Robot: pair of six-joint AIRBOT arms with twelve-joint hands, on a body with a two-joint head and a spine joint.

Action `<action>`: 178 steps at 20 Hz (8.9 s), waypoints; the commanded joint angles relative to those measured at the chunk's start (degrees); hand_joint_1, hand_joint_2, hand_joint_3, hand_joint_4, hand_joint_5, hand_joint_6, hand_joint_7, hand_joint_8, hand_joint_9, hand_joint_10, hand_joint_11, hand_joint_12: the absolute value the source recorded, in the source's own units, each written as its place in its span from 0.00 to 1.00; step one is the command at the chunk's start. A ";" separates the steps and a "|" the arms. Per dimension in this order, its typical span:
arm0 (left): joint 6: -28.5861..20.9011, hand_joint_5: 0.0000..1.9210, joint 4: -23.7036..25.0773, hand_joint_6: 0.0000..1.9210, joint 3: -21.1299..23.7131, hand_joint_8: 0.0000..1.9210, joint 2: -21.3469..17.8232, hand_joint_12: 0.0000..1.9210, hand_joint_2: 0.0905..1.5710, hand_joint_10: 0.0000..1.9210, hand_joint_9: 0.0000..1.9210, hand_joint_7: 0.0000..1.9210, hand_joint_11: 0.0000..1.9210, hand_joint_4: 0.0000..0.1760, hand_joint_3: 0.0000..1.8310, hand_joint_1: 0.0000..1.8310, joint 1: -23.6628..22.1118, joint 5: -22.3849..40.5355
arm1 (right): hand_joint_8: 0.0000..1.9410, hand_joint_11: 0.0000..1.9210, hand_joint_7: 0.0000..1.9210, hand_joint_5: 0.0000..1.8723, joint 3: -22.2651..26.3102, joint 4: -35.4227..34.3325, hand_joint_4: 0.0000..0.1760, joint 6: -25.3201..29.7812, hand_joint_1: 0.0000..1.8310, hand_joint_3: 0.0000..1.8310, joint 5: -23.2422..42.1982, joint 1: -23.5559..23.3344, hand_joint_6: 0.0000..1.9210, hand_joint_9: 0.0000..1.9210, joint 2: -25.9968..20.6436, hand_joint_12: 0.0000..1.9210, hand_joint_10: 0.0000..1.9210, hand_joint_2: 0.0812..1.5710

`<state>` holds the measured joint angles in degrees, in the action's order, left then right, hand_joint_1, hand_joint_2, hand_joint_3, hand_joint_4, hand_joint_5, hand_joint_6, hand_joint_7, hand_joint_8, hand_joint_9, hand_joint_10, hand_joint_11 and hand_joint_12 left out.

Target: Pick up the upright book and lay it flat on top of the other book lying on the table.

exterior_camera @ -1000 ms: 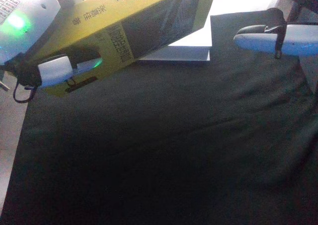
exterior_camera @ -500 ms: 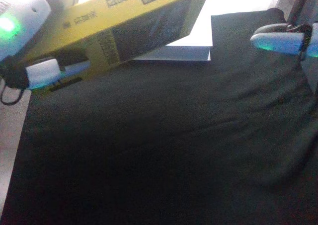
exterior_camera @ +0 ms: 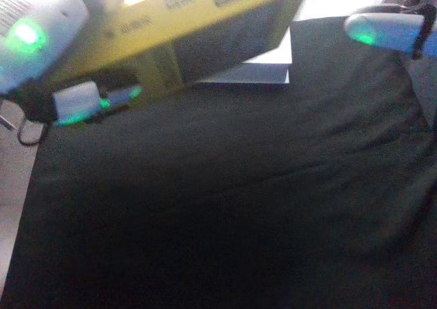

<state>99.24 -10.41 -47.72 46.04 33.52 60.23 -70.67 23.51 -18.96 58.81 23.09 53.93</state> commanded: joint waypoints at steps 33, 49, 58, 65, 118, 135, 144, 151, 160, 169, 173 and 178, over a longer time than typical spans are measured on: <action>0.17 0.05 9.82 0.47 3.54 0.37 -0.52 0.67 0.79 0.45 0.10 0.11 0.00 0.26 0.00 0.48 -0.05 17.82 | 1.00 0.97 0.91 0.83 -6.17 -3.42 1.00 4.40 0.89 0.59 2.24 -0.75 1.00 0.96 8.78 1.00 1.00 0.40; 0.18 0.00 -2.34 0.00 7.34 0.00 -7.76 0.00 0.67 0.00 0.00 0.00 0.00 0.90 0.00 0.17 13.85 30.02 | 1.00 1.00 0.98 0.92 -3.33 -7.54 1.00 3.42 0.92 0.60 7.70 -0.98 1.00 1.00 1.12 1.00 1.00 0.42; 0.13 0.00 -5.56 0.00 7.82 0.00 -6.15 0.00 0.66 0.00 0.00 0.00 0.00 0.74 0.00 0.26 18.19 30.60 | 1.00 0.97 0.85 0.39 -4.40 -7.53 0.00 -0.87 0.59 0.49 3.39 -8.16 0.88 0.95 0.18 1.00 1.00 0.53; -1.40 0.00 -4.76 0.00 7.16 0.00 -4.72 0.00 0.67 0.00 0.00 0.00 0.00 0.40 0.00 0.27 18.20 29.43 | 1.00 0.98 0.90 0.75 -8.11 -7.02 1.00 -0.88 0.88 0.30 -1.12 -12.77 1.00 0.96 2.64 1.00 1.00 0.60; -11.52 0.00 -3.65 0.00 2.78 0.00 -0.15 0.00 0.72 0.00 0.00 0.00 0.00 0.64 0.00 0.23 18.32 30.95 | 1.00 0.81 0.77 0.71 -19.21 -7.56 1.00 -16.00 0.76 0.45 -22.15 -7.46 1.00 0.81 14.24 1.00 1.00 0.49; -11.52 0.00 -5.03 0.00 3.13 0.00 -0.34 0.00 0.74 0.00 0.00 0.00 0.00 0.87 0.00 0.20 19.08 32.02 | 0.00 0.00 0.00 0.00 -20.44 -7.69 0.13 -6.23 0.16 0.00 -22.28 2.87 0.00 0.00 15.35 0.27 0.00 0.83; -11.52 0.00 -5.30 0.00 2.99 0.00 -0.14 0.00 0.74 0.00 0.00 0.00 0.00 0.77 0.00 0.17 19.15 31.94 | 0.00 0.00 0.00 0.00 -20.60 -4.62 0.04 -4.42 0.18 0.00 -21.40 2.85 0.00 0.00 17.95 0.00 0.00 0.75; -11.52 0.00 -5.41 0.00 2.90 0.00 -0.06 0.00 0.74 0.00 0.00 0.00 0.00 0.86 0.00 0.19 19.23 31.93 | 0.00 0.00 0.00 0.00 -21.65 -0.66 0.00 -4.40 0.15 0.00 -22.05 0.41 0.00 0.00 17.95 0.00 0.00 0.79; -11.52 0.00 -5.41 0.00 2.74 0.00 0.13 0.00 0.74 0.00 0.00 0.00 0.00 0.84 0.00 0.20 19.26 31.82 | 0.00 0.00 0.00 0.00 -27.42 3.44 0.14 -4.43 0.09 0.00 -31.36 -4.96 0.00 0.00 21.50 0.00 0.00 0.80; -11.79 0.00 -5.71 0.00 3.23 0.00 -0.19 0.00 0.74 0.00 0.00 0.00 0.00 0.91 0.00 0.19 19.76 31.92 | 0.00 0.00 0.00 0.00 -18.12 6.67 0.49 -4.39 0.14 0.00 -27.68 -5.95 0.00 0.00 15.56 0.00 0.00 0.69; -11.80 0.00 -7.00 0.00 4.24 0.00 -1.26 0.00 0.72 0.00 0.00 0.00 0.00 0.99 0.00 0.21 21.54 32.45 | 0.00 0.00 0.00 0.00 -6.31 4.15 0.12 -4.28 0.12 0.00 -17.60 -5.92 0.00 0.00 4.54 0.00 0.00 0.75; -12.36 0.00 -8.67 0.00 5.30 0.00 -2.61 0.00 0.74 0.00 0.00 0.00 0.00 0.96 0.00 0.22 24.45 34.69 | 0.00 0.00 0.00 0.00 -1.44 1.96 0.00 5.52 0.11 0.01 -2.94 0.36 0.00 0.00 -1.90 0.00 0.00 0.77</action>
<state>86.96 -20.51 -42.30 43.88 58.33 87.11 -71.57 28.32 -13.76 48.03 25.12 52.12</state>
